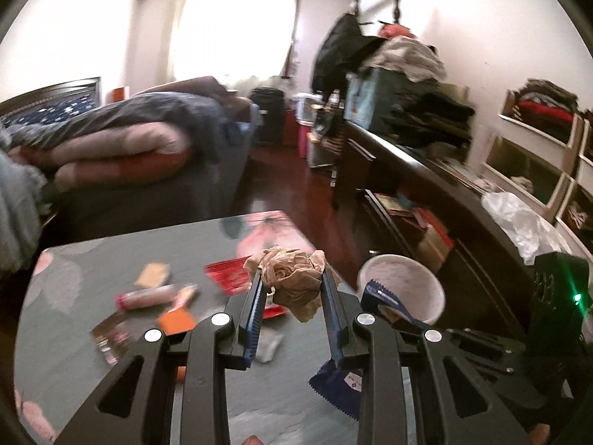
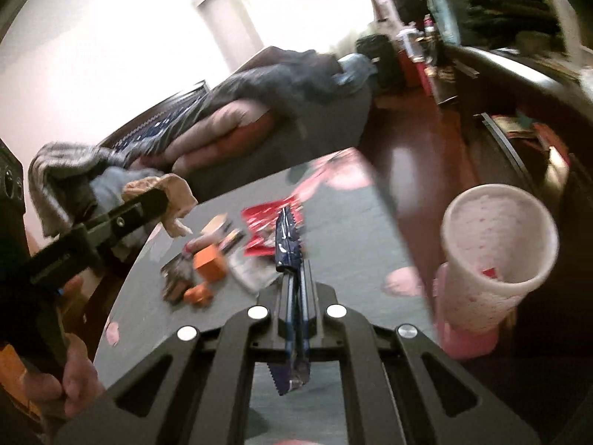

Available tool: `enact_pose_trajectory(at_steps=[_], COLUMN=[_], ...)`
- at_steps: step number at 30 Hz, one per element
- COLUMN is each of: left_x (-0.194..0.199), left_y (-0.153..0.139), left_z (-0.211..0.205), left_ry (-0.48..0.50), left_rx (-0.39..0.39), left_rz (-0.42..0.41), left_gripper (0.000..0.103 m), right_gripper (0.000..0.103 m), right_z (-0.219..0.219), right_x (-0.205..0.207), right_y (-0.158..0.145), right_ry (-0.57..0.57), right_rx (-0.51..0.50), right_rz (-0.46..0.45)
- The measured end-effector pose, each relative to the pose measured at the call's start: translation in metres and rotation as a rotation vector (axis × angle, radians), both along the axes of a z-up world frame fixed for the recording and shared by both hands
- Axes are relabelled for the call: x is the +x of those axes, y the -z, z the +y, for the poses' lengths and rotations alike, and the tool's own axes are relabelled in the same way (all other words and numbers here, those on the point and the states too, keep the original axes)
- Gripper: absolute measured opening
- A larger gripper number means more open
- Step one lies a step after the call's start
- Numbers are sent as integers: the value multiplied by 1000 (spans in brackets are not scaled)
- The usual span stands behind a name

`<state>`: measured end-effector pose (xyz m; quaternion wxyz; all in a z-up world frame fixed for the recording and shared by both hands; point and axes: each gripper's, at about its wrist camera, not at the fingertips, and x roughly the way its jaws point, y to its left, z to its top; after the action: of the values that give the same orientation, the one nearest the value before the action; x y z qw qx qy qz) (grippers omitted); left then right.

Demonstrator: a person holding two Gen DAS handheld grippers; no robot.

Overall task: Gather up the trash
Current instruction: 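Lower the tissue and blue bag into the wastebasket and open both tools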

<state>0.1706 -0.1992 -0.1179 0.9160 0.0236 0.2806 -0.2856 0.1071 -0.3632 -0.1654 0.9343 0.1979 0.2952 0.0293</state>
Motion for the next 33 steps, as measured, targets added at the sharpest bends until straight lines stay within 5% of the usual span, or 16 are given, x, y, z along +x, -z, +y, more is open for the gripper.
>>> enact_pose_trajectory(at_steps=[10, 20, 22, 24, 26, 29, 33], left_x=[15, 59, 74, 90, 98, 105, 106], left_y=[1, 52, 70, 87, 97, 107, 104], left_z=[-102, -217, -236, -254, -264, -278, -275], left_ry=[191, 299, 296, 296, 293, 281, 269], left_rx=[-2, 53, 75, 91, 111, 157, 144], left_rz=[8, 124, 169, 214, 220, 200, 195], left_gripper=[29, 31, 38, 66, 79, 84, 90], right_gripper=[5, 5, 6, 7, 9, 24, 32], right_z=[-101, -185, -197, -210, -218, -229, -232], right_x=[-13, 30, 40, 48, 54, 60, 59], right_y=[-4, 57, 72, 88, 99, 115, 121], right_ry=[236, 403, 419, 432, 445, 460, 469], right_rx=[-45, -80, -79, -74, -72, -64, -59], right_rz=[-43, 87, 108, 127, 142, 158, 168])
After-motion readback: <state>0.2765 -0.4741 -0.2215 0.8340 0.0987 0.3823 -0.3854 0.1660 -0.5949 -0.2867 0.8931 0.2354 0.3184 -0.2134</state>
